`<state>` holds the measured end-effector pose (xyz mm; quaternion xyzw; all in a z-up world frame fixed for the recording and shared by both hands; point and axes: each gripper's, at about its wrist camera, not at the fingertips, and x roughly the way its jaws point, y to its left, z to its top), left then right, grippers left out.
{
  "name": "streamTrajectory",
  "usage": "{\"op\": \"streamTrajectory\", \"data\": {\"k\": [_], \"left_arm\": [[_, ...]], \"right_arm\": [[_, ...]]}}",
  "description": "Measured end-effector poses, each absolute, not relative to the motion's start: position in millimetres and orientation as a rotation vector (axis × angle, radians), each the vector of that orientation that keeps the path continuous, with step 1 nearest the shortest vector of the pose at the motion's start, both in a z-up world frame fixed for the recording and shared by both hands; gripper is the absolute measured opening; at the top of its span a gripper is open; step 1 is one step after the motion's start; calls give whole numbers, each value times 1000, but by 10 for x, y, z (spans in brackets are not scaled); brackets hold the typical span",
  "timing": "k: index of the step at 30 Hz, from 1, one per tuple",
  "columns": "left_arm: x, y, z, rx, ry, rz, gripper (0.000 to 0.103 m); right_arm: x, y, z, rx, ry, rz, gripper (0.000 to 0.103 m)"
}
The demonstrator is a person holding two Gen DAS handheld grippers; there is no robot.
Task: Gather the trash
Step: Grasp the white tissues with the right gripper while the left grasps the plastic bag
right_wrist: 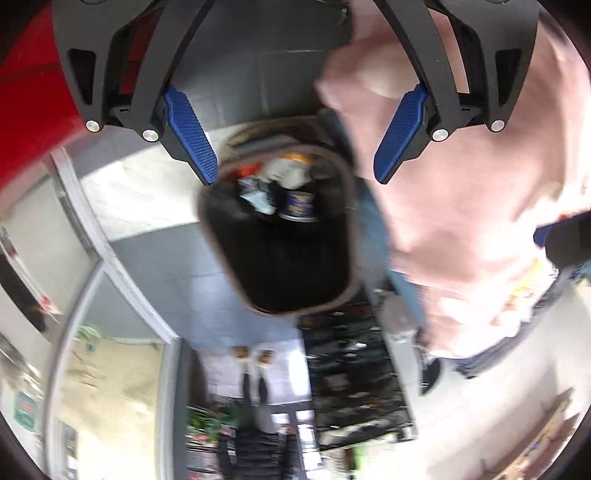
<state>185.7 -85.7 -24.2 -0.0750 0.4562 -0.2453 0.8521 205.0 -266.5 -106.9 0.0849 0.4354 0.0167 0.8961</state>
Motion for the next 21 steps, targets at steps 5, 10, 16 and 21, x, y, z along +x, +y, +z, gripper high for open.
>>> {"op": "streamTrajectory", "data": {"k": [5,10,16,21], "left_arm": [[1786,6,-171,-307,901,-358,90],[1800,859,-277,-482,882,-183,87],[1974,1545,-399,-560,872,-37,83],[2316,1907,-481,-595,903,-22,80]], "right_arm": [[2250,-2151,-726,142,862,181,86],[2467,-1614,-500,127,856,327,86],[2733,-1070,-398,34,869,405,86],[2932,-820,-296,-4,872,442,86]]}}
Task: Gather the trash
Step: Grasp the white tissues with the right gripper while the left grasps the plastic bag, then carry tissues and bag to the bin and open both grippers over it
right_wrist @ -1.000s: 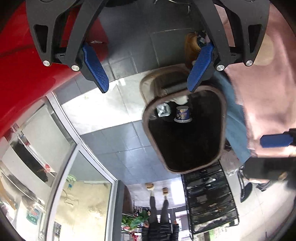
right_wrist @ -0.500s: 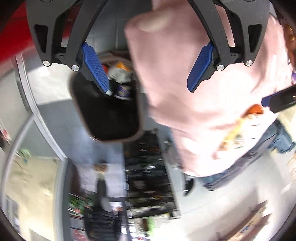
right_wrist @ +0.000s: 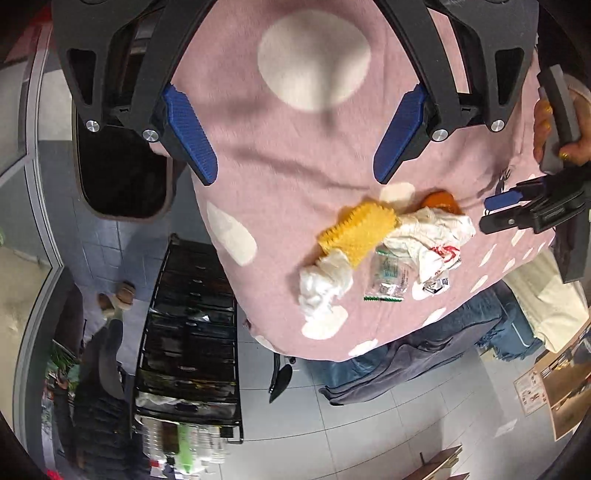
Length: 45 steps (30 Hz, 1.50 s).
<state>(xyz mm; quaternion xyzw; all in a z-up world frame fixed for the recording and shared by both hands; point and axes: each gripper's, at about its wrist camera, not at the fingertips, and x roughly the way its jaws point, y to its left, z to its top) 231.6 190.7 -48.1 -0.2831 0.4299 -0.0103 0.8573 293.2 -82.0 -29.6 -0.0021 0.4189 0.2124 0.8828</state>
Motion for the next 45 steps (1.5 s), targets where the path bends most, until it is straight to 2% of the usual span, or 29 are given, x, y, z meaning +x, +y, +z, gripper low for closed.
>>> {"op": "streamTrajectory", "data": {"k": [8,14,17,18,19,23,34,45], "left_arm": [[2850,2152,-607,-582,950,-40,74],[3012,2141,-634,-581,978,-88,52],[2987,2104,-607,-541,959,-97,33],[2972,2109,-608,-536,956,-97,23],[2950,2114,-600,-537,947,-97,18],[2823,2155,-550,-558,911,-108,10],[2318,1903,-76,-614,765,-194,7],[1920,1155,129,-645,729,-358,7]], "right_arm": [[3520,-502,-305,8,929,474,86],[4008,-234,-414,22,974,470,78],[4182,-129,-515,22,1006,458,59],[4208,-114,-550,29,1016,461,42],[4220,-112,-566,50,1020,473,33],[4141,-154,-489,85,974,502,25],[3555,-568,-151,143,860,520,25],[2938,-1432,-233,173,843,421,25]]}}
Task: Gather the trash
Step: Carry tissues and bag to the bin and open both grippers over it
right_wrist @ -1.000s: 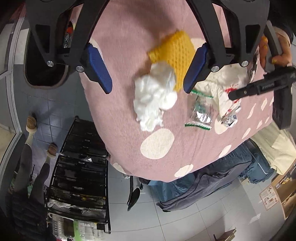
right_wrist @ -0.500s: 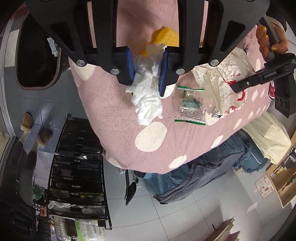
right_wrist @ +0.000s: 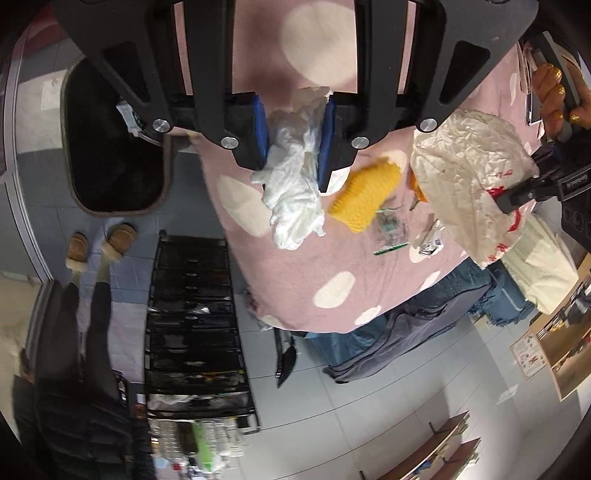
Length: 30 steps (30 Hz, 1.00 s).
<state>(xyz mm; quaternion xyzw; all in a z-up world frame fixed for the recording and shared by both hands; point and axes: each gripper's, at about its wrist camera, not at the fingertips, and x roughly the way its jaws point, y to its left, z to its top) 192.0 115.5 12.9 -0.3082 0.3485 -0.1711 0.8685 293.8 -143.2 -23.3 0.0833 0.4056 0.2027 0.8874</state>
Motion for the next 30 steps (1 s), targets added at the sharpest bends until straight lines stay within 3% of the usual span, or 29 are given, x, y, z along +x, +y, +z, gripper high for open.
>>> {"op": "streamTrajectory", "data": {"k": [10,18,20,22,30], "left_arm": [[1905,144,77,-591,790,-554,7],[2027,-434,-75,-557,874,-621,7],[2058,-568,-145,-531,901,-629,7],[2078,-702,-221,-506,927,-636,7],[2180,-1176,-430,-391,1012,-673,7]], "right_arm": [[2629,-2510,-588,271,865,195,25],[2887,-2969,-1561,319,1049,37,25],[3004,-3017,-1820,345,1091,18,35],[3084,-3038,-2031,356,1112,-2,65],[2736,-3249,-2119,401,1088,-98,68]]}}
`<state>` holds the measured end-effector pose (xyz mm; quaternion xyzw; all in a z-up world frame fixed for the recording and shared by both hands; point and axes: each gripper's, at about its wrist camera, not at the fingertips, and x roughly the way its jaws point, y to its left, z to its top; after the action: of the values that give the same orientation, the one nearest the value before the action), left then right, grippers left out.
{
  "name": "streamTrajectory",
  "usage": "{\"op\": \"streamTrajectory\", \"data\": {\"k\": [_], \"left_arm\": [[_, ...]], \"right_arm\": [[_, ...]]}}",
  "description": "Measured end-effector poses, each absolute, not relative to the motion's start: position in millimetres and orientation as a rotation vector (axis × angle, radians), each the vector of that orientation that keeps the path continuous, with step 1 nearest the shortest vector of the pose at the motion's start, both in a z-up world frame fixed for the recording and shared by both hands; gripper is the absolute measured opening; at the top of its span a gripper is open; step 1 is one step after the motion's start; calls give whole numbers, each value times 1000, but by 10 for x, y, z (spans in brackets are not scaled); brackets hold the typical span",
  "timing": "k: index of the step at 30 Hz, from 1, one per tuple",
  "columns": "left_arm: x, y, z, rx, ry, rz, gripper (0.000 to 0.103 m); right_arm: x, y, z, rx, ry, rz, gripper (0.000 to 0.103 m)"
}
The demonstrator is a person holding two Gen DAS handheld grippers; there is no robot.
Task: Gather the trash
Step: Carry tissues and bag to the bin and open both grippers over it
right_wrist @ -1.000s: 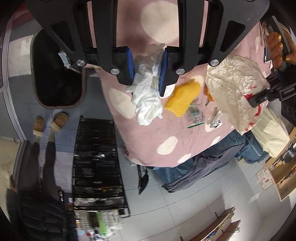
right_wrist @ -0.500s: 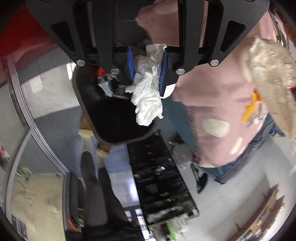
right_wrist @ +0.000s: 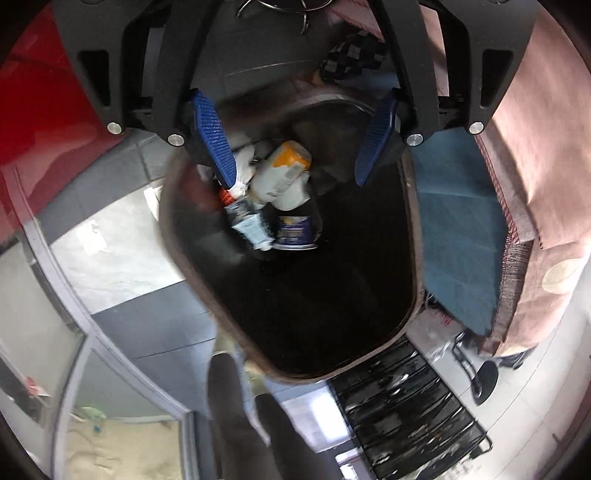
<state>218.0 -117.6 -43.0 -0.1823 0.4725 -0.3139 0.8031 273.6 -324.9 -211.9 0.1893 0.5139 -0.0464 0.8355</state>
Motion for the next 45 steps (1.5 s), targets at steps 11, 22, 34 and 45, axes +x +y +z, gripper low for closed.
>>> {"op": "streamTrajectory", "data": {"k": [11,22,34,45], "left_arm": [[2516,-1725,-774,-262,1116,-649,7],[2680,-2233,-1104,-128,1182,-607,7],[2779,-2215,-1155,-173,1160,-534,85],[2305,-2134,-800,-121,1132,-659,89]], "right_arm": [[1975,-3709,-1989,412,1041,-216,73],[1663,-3824,-2008,428,1030,-236,73],[1591,-3878,-2061,445,1041,-250,75],[1573,-3873,-1949,442,1026,-266,78]]}}
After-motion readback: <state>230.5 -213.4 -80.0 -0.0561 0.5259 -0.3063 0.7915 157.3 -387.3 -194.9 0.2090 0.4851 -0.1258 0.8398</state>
